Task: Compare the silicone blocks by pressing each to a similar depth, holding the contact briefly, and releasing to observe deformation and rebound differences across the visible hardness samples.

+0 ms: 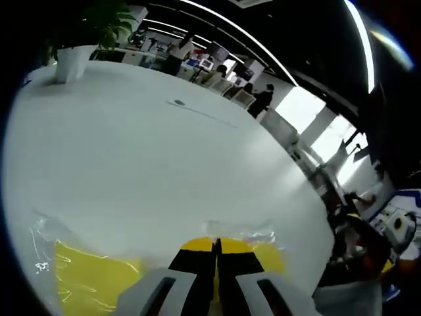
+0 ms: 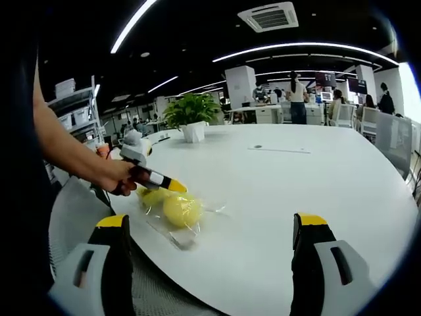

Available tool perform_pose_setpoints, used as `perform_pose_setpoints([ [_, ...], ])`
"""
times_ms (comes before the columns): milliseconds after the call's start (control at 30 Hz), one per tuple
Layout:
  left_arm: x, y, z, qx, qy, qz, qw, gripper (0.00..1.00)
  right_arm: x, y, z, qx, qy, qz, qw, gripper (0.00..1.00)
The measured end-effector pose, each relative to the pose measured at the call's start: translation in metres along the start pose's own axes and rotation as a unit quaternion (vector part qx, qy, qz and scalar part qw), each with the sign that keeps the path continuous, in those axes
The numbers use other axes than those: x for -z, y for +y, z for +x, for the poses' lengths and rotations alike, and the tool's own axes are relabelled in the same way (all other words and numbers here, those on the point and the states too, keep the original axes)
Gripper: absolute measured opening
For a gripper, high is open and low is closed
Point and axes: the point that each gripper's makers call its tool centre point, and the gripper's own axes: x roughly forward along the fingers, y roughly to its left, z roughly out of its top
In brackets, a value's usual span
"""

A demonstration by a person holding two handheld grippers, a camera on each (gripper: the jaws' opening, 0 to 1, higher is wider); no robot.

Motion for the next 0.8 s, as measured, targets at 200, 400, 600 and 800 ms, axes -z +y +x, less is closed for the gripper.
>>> perform_pose_setpoints([
  [200, 0.003, 0.004, 0.004, -0.003, 0.011, 0.004, 0.9999, 0.00, 0.004, 0.002, -0.001, -0.002, 0.005, 0.000, 1.0000, 0.96],
  [400, 0.005, 0.005, 0.005, -0.013, 0.014, 0.012, 0.9998, 0.00, 0.005, 0.001, -0.002, -0.002, 0.007, 0.001, 1.0000, 0.96],
  [600, 0.006, 0.007, 0.004, -0.010, 0.011, 0.006, 0.9999, 0.00, 0.006, 0.002, -0.001, -0.006, 0.010, -0.001, 0.9999, 0.96],
  [800, 0.003, 0.011, 0.002, -0.019, 0.008, 0.027, 0.9994, 0.11, 0.000, 0.001, 0.001, -0.006, 0.007, -0.002, 1.0000, 0.96],
])
